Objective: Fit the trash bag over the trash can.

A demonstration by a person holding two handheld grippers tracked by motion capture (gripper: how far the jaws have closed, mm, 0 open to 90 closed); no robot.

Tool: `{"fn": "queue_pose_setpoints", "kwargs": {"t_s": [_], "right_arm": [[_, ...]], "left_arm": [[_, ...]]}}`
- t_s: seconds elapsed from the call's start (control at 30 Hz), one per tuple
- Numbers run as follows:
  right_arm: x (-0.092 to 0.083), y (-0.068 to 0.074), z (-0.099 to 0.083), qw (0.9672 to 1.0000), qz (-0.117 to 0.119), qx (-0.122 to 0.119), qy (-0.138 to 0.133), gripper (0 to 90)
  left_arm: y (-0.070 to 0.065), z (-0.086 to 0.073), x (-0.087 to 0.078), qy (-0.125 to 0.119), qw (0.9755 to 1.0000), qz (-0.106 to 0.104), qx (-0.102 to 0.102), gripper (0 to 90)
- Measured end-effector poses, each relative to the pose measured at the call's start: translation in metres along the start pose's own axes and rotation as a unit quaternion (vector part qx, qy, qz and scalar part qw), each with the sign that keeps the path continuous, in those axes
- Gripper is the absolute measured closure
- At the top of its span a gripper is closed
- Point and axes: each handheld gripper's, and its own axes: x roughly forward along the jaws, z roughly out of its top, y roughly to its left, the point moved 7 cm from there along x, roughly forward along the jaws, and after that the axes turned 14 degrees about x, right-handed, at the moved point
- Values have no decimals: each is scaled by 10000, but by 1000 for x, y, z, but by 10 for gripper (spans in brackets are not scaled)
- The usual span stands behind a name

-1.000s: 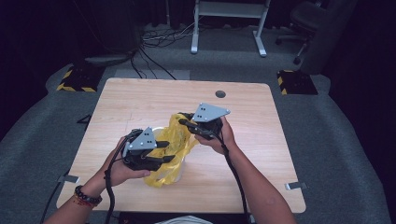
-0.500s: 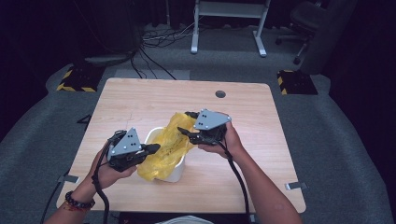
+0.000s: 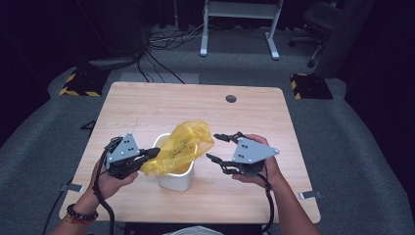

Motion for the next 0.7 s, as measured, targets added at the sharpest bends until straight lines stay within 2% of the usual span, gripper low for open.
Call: {"fn": "queue_pose_setpoints", "kwargs": {"t_s": [0.03, 0.1, 0.2, 0.3, 0.37, 0.43, 0.5, 0.57, 0.63, 0.7], "right_arm": [[-5, 3, -1, 10000, 13, -23, -44, 458], [-10, 12, -3, 9997, 22, -252, -66, 492], [-6, 28, -6, 9984, 299, -469, 54, 503], [11, 29, -17, 9966, 114, -688, 441, 502], [21, 25, -22, 9953, -97, -745, 617, 500], [27, 27, -24, 9950, -71, -777, 628, 508], [35, 28, -27, 9928, -215, -922, 732, 525], [39, 30, -29, 9933, -170, -900, 704, 582], [43, 28, -34, 9922, -294, -899, 811, 625], [46, 25, -39, 9930, -320, -808, 804, 672]], "left_arm": [[0, 0, -1, -7, 10000, 29, -15, 900], [0, 0, -4, -103, 9999, 60, -48, 900], [0, 0, -9, -209, 9996, 152, -85, 900], [2, -3, -12, -225, 9994, 214, -122, 900], [2, -5, -16, -345, 9991, 161, -201, 900], [2, -7, -20, -347, 9990, 178, -215, 900], [4, -11, -22, -300, 9989, 291, -206, 900], [3, -16, -22, -241, 9988, 351, -244, 900], [1, -24, -22, -179, 9985, 435, -263, 900], [-2, -33, -20, -197, 9981, 406, -417, 900]]}}
